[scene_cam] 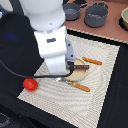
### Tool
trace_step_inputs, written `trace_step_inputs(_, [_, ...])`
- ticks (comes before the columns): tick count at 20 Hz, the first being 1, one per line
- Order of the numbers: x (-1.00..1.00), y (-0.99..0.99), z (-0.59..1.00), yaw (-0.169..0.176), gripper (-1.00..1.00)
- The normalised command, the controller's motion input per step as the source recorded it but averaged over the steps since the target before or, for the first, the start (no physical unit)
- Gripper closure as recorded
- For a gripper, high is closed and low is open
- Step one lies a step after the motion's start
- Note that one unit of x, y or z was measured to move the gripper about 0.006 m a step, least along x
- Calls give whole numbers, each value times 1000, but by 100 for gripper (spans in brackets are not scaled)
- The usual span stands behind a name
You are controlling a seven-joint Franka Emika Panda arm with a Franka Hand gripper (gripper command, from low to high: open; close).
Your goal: Interact with the objects in diverse but meaningful ways.
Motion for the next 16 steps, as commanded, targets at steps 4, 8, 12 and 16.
trace_step_inputs(4, [525,-475,-1,-14,100])
trace_step_inputs(8, [614,-421,0,-19,100])
trace_step_inputs(12, [580,-317,-1,-14,100])
trace_step_inputs(16, [522,-196,-32,-3,100])
